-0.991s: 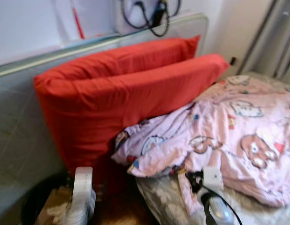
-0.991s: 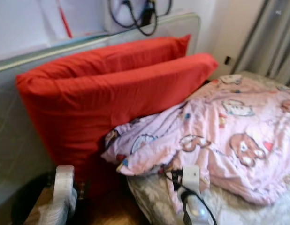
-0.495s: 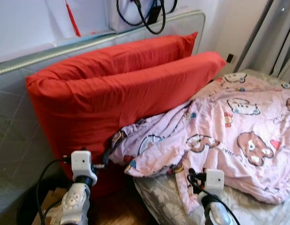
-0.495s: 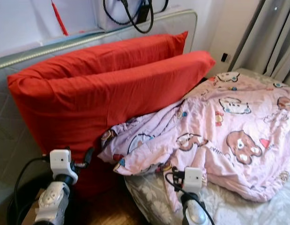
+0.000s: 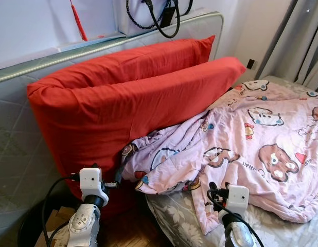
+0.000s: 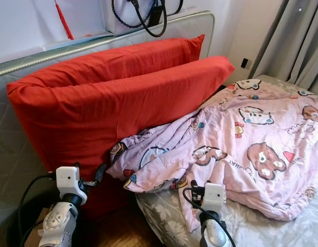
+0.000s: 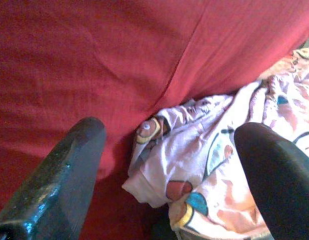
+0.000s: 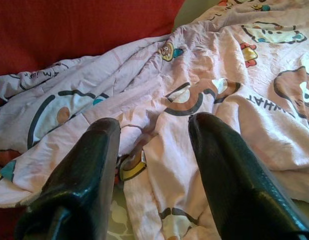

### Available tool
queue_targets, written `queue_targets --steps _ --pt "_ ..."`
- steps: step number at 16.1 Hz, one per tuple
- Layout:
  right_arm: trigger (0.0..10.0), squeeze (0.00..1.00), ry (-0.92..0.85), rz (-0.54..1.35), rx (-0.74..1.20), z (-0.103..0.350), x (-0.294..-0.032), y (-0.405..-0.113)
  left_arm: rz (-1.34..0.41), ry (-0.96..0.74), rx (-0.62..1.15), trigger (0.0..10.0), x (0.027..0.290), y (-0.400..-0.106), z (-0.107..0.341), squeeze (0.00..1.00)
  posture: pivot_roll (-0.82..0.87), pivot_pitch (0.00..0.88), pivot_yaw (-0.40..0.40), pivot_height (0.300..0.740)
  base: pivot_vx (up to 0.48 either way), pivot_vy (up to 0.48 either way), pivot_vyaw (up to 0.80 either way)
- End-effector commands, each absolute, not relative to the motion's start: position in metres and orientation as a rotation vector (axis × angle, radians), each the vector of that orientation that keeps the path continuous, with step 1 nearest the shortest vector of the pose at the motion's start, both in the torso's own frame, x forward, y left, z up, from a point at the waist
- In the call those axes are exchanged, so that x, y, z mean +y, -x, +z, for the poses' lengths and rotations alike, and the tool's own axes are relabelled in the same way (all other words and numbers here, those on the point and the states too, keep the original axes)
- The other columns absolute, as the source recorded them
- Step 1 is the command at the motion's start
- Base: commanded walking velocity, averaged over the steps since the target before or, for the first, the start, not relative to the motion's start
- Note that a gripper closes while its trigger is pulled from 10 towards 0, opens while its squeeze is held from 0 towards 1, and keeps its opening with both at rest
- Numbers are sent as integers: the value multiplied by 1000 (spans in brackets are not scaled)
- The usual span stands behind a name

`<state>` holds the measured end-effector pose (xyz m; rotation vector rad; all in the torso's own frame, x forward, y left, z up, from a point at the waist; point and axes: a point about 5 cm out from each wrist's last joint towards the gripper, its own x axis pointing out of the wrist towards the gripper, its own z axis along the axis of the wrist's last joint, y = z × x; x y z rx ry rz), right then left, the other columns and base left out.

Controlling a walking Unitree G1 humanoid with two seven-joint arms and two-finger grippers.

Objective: Clean up the room

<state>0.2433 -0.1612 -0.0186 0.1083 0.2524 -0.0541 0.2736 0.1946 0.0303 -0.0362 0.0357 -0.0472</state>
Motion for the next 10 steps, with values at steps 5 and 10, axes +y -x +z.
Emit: queue_targets --steps 5,10 --pt "10000 0 -126 -58 273 -18 -160 -247 -52 48 45 10000 195 -272 31 0 46 0 -27 740 0 209 -336" --pt "10000 0 -125 -57 257 -16 -157 -249 -65 32 45 10000 194 -273 34 0 49 0 -25 740 0 218 -123"
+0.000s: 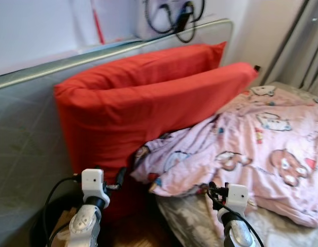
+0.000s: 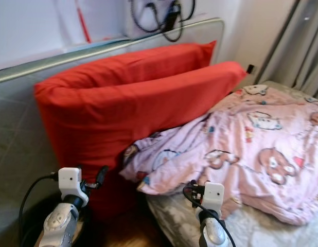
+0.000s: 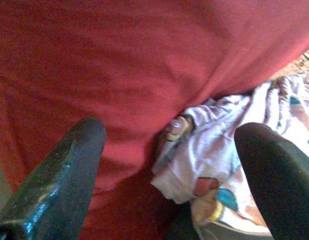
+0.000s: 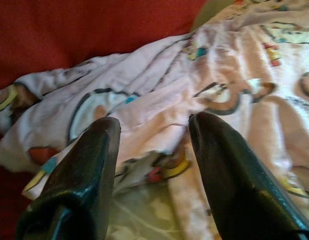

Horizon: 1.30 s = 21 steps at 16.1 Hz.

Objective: Clean up the room

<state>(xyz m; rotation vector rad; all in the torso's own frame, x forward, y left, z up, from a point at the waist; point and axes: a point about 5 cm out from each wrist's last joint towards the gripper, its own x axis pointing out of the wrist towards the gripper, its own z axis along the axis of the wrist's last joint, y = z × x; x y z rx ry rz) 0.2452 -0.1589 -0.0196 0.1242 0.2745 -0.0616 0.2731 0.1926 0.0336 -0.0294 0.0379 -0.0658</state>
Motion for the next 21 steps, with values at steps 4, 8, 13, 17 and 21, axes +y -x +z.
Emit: queue_targets --steps 4,8,13,17,21 --pt "10000 0 -127 -79 259 -15 -162 -250 -80 35 38 10000 190 -274 36 0 47 0 -23 740 0 0 0" --pt "10000 0 -140 -93 274 -16 -164 -251 -93 43 44 10000 188 -275 37 0 50 0 -21 740 0 0 -116" --pt "10000 0 -143 -89 255 -14 -162 -252 -105 45 40 10000 187 -276 39 0 51 0 -17 740 0 0 -239" --pt "10000 0 -153 -68 262 -15 -159 -252 -110 48 37 10000 185 -277 40 0 51 0 -16 740 0 0 0" --pt "10000 0 -159 -78 261 -15 -160 -252 -114 52 35 10000 185 -278 42 0 53 0 -17 740 0 0 0"
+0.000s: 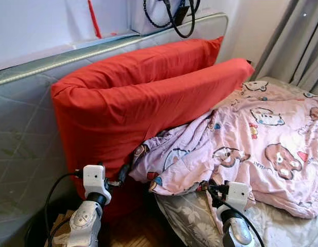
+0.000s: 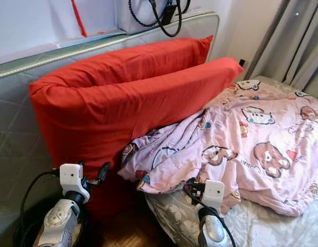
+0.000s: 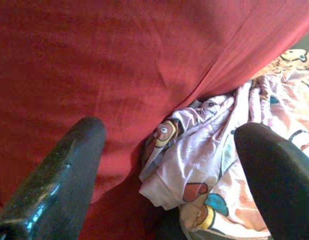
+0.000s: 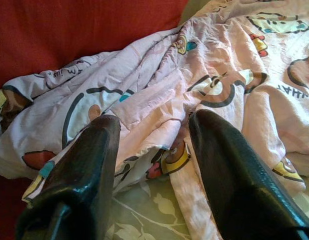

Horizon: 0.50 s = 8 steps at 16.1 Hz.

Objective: Clean up the room

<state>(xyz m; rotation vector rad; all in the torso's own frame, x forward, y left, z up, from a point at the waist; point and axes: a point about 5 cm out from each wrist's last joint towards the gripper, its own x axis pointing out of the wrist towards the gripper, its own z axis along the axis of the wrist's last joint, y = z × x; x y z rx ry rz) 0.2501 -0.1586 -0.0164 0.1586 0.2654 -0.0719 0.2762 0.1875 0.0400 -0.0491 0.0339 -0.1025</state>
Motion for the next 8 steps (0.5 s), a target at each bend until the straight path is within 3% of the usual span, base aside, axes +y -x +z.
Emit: queue_targets --steps 1,8 --pt "10000 0 -160 -77 261 -15 -160 -252 -115 53 34 10000 185 -278 42 0 53 0 -16 740 0 0 0" --pt "10000 0 -158 -69 269 -16 -160 -251 -115 51 34 10000 186 -278 42 0 53 0 -14 740 0 0 0"
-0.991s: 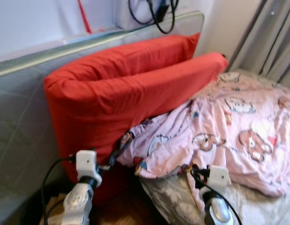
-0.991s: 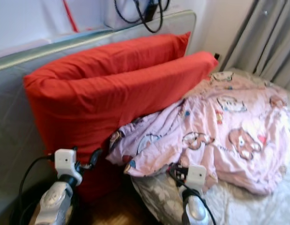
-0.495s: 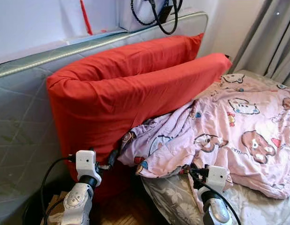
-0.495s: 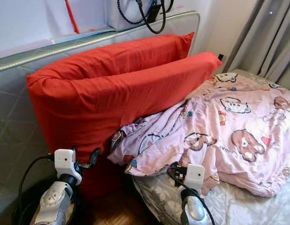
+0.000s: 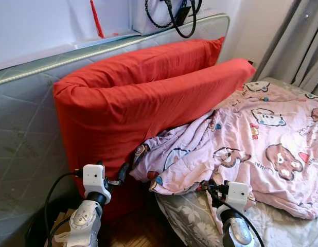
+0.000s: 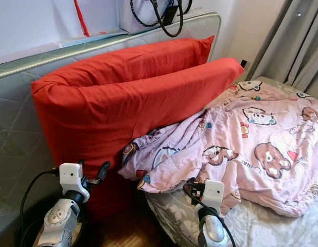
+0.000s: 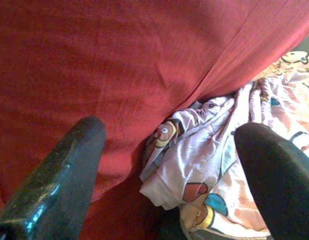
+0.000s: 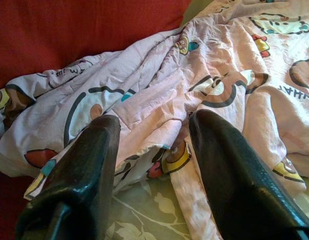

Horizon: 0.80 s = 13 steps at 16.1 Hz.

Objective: Clean up the room

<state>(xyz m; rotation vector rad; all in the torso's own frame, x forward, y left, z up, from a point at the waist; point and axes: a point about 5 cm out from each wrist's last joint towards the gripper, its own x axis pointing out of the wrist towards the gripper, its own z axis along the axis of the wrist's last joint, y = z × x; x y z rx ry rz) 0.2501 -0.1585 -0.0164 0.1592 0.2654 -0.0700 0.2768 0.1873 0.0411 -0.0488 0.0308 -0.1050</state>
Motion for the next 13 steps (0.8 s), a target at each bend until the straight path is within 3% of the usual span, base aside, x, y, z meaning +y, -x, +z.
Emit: queue_targets --steps 1,7,13 --pt "10000 0 -163 -71 266 -16 -160 -251 -116 51 35 10000 186 -278 42 0 53 0 -13 740 0 0 0" --pt "10000 0 -177 -54 243 -12 -157 -254 -115 49 33 10000 187 -279 43 0 56 0 -10 740 0 0 0" --pt "10000 0 -184 -52 249 -13 -156 -254 -120 48 29 10000 186 -279 44 0 54 0 -8 740 261 0 0"
